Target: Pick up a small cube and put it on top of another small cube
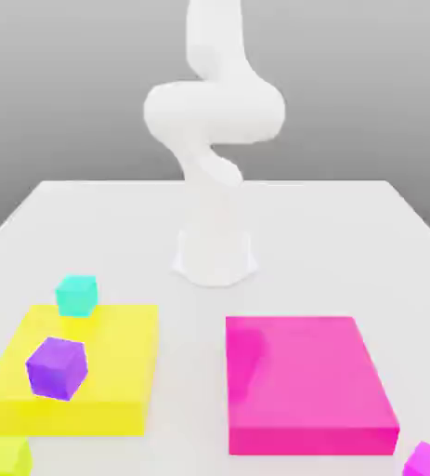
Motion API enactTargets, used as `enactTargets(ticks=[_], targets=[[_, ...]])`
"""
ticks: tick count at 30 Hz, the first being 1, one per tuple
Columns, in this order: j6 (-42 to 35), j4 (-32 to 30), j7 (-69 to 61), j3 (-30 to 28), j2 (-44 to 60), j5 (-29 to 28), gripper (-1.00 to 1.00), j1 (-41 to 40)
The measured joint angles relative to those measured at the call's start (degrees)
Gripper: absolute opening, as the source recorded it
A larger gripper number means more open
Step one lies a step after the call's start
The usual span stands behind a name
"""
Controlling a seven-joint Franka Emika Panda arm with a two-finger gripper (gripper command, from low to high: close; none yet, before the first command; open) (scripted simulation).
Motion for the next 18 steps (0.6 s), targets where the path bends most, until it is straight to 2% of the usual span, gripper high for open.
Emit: enactTargets(ticks=[10, 18], targets=[[5.12, 2.12, -7.53, -6.23, 20.98, -0.93, 0.0, -1.7], [9.16, 3.79, -16.24, -10.93, 37.71, 2.32, 0.0, -4.27]])
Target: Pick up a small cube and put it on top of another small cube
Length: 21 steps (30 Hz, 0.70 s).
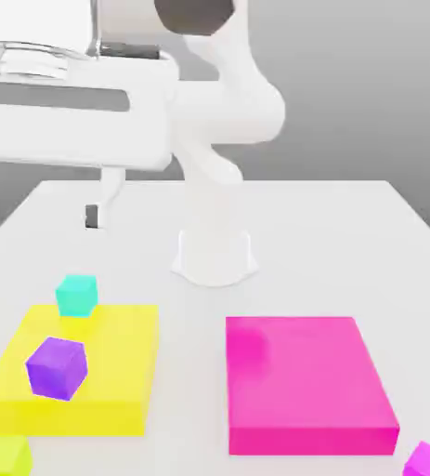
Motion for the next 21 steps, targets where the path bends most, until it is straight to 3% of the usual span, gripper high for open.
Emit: enactTargets(ticks=[12, 16, 17, 21], targets=[[5.72, 2.62, -14.75, 0.02, 25.42, 7.37, 0.0, -9.13], [11.05, 4.28, -17.16, 2.16, 33.72, 9.71, 0.0, -11.53], [12.27, 4.64, -17.51, 2.66, 35.34, 10.16, -1.0, -11.94], [12.2, 4.64, -17.53, 2.67, 35.33, 10.18, -1.0, -11.96]])
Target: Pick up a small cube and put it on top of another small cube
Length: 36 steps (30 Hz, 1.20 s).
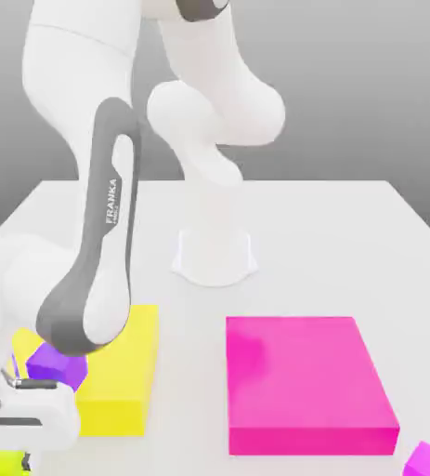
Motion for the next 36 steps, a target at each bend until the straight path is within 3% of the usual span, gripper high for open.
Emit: enactTargets(ticks=[3, 10, 18, 26, 33, 36], targets=[[0.11, 0.04, -0.06, 0.05, 0.19, 0.06, -1.0, -0.05], [-6.65, -2.87, 5.53, -5.73, -12.49, -4.8, -1.0, 2.0], [-10.18, -14.88, 24.67, -11.59, -29.52, -13.82, -1.0, 1.38], [-14.23, -27.45, 44.11, -10.17, -46.8, -22.15, -1.0, -5.38], [-17.46, -38.69, 57.61, -7.12, -60.97, -24.56, -1.0, -13.11], [-16.08, -43.3, 60.06, -6.53, -61.24, -23.21, -1.0, -13.14]])
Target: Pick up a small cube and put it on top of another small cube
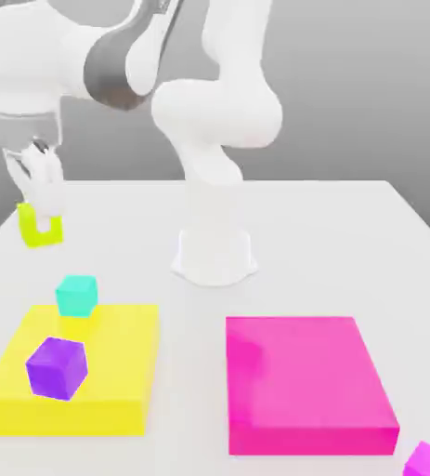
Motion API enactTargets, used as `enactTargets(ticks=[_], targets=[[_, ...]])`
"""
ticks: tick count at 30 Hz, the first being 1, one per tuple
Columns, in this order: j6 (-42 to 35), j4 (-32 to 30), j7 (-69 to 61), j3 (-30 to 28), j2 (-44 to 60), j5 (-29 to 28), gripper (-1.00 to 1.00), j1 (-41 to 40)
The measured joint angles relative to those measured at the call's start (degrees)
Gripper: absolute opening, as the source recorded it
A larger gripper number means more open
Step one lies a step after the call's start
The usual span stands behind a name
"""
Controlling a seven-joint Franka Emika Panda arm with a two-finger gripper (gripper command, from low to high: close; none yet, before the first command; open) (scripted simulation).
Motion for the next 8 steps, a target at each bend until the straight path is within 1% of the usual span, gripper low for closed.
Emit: enactTargets(ticks=[5, 6, 8], targets=[[11.44, -2.75, -0.11, -1.04, 9.33, 0.48, -1.0, 0.59], [12.9, -3.02, -0.16, -1.17, 10.54, 0.52, 1.0, 0.66], [12.9, -3.02, -0.16, -1.17, 10.54, 0.52, 1.0, 0.66]])
